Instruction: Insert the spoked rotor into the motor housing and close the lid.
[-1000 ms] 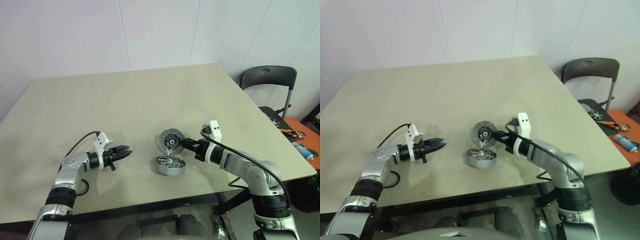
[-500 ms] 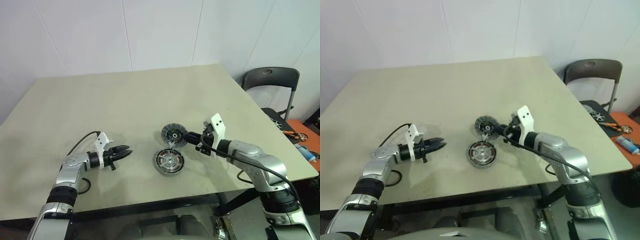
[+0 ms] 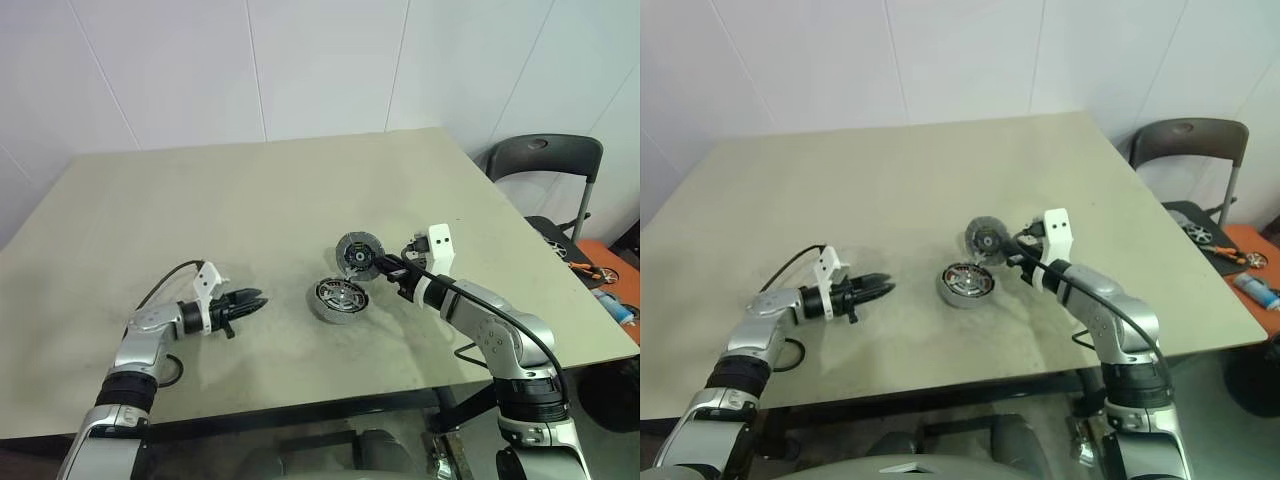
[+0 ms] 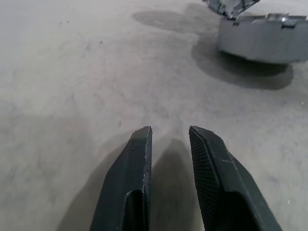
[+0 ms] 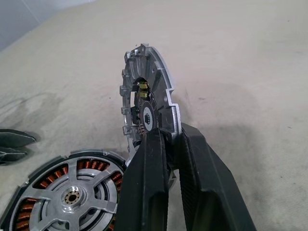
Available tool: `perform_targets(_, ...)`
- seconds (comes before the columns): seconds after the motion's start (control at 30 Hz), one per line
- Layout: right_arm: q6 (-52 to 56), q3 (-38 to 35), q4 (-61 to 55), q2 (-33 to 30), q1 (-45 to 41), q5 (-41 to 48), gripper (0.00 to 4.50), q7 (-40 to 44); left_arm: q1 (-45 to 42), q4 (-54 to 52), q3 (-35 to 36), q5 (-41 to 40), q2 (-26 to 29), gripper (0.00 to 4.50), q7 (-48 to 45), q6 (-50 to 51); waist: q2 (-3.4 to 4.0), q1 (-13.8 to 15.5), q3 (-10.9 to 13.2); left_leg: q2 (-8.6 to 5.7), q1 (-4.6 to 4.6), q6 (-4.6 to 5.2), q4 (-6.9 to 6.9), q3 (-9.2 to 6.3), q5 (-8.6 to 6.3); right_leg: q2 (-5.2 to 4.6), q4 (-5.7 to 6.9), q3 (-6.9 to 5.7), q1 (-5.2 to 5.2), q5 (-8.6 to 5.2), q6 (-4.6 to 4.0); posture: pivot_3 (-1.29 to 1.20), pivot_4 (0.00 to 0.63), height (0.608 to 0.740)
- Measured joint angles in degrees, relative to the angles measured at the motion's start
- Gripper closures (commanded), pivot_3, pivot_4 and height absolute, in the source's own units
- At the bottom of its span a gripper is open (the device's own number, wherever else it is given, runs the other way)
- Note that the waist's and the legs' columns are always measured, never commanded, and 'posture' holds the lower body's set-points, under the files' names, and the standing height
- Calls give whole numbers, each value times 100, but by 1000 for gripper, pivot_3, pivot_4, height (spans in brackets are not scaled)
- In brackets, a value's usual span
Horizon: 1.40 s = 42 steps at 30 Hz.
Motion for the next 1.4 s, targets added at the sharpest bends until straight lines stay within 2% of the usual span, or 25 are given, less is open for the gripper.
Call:
perform_targets(0.23, -185, -49, -10, 35, 33, -213, 4413, -184, 46, -604, -88, -11, -8, 3191, 119, 453, 0, 5, 0, -1, -1, 0, 2, 0, 0, 0, 0, 0, 0, 0, 1, 0, 0, 740)
perform_targets(0.4, -698, 502, -767, -467, 460, -625, 4413, 298, 111, -874, -117, -26, 0, 3191, 185, 721, 0, -2, 0, 0, -2, 1, -6, 0, -1, -1, -6, 0, -1, -2, 4, 0, 0, 740)
perform_targets(0.57, -945, 881, -1058, -813, 606, -1065, 4413, 530, 112, -1085, -121, -34, 11, 3191, 208, 878, 0, -22, 0, 1, -3, 1, -9, 1, -1, 2, -1, 0, 0, -5, 0, 0, 0, 740)
perform_targets(0.93, -2055, 2057, -1090, -1089, 529, -3065, 4413, 336, 179, -1397, -120, -59, 27, 3191, 276, 1137, -6, -10, -3, 1, 0, 0, -5, 2, 0, 1, -2, 0, 6, -13, -12, 0, 0, 740)
perform_targets(1.2, -2861, 2219, -1232, -1350, 1014, -3935, 4413, 403, 361, -1585, -120, -68, 56, 3191, 324, 1262, -20, -11, -12, 1, 2, 1, -6, 2, -1, 1, -2, 0, 7, -14, -13, 0, 0, 740)
perform_targets(1.4, -3971, 2457, -1078, -1555, 1199, -4904, 4413, 309, 371, -1660, -119, -81, 72, 3191, 371, 1315, -37, -17, -22, 1, 11, 1, -7, 3, -1, 1, -3, 0, 15, -16, -13, 0, 0, 740)
